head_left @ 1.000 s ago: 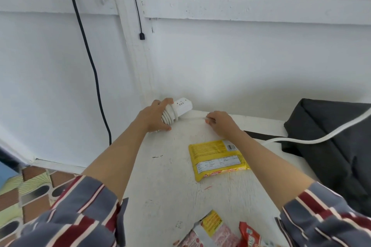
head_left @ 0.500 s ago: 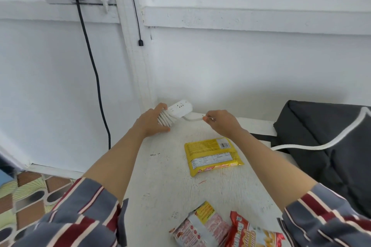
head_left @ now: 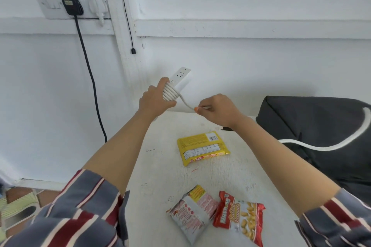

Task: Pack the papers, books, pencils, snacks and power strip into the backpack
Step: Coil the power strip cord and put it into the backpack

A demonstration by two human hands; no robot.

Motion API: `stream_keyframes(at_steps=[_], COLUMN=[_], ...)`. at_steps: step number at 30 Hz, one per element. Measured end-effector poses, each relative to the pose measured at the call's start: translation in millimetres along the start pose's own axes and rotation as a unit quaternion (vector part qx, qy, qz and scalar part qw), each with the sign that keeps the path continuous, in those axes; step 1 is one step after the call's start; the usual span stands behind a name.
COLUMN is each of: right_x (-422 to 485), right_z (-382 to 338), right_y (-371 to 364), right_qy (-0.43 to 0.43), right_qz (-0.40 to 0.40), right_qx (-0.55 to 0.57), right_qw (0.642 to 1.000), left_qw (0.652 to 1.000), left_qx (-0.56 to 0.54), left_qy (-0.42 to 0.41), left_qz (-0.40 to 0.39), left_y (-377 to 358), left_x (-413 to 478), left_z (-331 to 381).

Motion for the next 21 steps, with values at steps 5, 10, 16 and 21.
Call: stream_keyframes(at_steps=[5, 10, 16, 21], right_x=[-25, -48, -56, -51], right_z=[-12, -20, -12, 26], right_y=[23, 45, 93, 147], right_qy=[0.022, 0.052, 0.063, 0.037], right_qz=[0.042, 0.059, 0.064, 0.091], right_qx=[0.001, 0.008, 0.015, 0.048], right_qw=[0.999, 0.997, 0.996, 0.994], left_qw=[1.0, 0.997, 0.991, 0.976], left_qx=[-0.016, -0.053, -0.016, -0.016], left_qy=[-0.013, -0.047, -0.127, -0.204], left_qz=[0.001, -0.018, -0.045, -0.068], left_y=[2, -10, -16, -28], left_x=[0, -4, -8, -12], left_z=[21, 46, 103, 167])
Point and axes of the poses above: each hand's wrist, its own x-axis towards the middle knuckle, its own y-axis out of the back of the hand, z = x × y, the point moved 9 cm from there along x, towards the middle knuckle, and after that the axes turned 13 degrees about -y, right-handed, at the moved point
